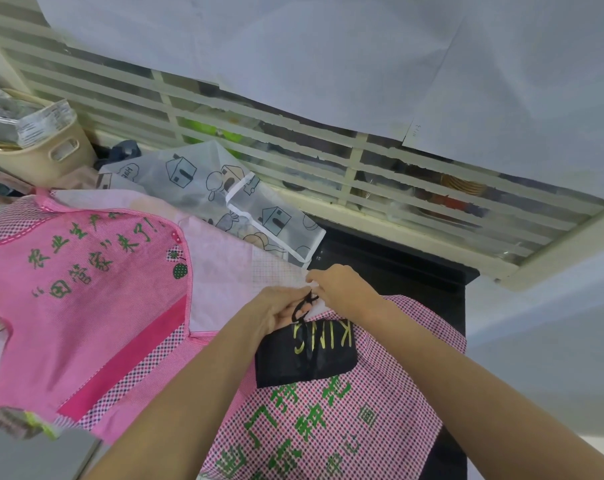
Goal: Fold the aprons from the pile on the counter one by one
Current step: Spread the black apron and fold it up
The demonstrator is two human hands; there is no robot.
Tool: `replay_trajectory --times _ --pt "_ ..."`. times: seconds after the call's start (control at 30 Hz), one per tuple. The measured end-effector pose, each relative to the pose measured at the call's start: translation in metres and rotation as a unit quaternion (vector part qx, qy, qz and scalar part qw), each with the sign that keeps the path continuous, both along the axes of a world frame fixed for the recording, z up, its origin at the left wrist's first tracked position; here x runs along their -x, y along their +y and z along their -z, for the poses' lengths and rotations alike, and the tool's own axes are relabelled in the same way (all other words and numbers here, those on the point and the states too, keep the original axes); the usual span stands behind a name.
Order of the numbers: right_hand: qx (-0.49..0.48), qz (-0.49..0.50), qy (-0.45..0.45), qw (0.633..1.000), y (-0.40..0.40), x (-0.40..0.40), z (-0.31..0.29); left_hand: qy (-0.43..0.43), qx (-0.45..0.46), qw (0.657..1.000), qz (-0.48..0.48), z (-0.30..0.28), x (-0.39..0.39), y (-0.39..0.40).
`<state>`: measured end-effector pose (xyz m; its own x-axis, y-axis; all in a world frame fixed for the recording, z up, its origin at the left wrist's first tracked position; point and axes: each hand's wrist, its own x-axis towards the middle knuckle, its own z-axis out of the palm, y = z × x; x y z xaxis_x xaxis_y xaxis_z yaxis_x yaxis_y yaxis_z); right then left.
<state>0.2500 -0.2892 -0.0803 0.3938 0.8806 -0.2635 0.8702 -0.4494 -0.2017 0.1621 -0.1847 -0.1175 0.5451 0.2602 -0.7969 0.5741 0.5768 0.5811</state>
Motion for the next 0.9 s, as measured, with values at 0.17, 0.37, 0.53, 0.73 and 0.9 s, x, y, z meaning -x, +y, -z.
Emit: replay_trajectory --times 0.17,0.37,0.53,0.73,0.9 --pt "0.037 -0.025 -0.06 0.997 -0.001 0.007 0.006 -0.012 -0.028 0.998 0.054 0.004 0.004 0.007" --pt "0.0 -0.021 -0.045 0.999 -0.007 0.011 0.005 -0.009 0.002 1.0 -0.014 0.014 0.012 0.014" --pt "-0.086 0.12 0.111 0.983 -0.015 0.005 0.011 -0.02 0.012 1.0 -0.005 0.01 0.014 0.009" --pt "-0.139 0.172 0.179 0.959 -0.007 0.006 0.015 -0.012 0.007 1.0 0.0 0.014 0.011 0.012" --pt "-0.151 0.198 0.183 0.951 -0.003 0.008 0.019 -0.009 0.014 1.0 0.004 0.004 0.012 0.009"
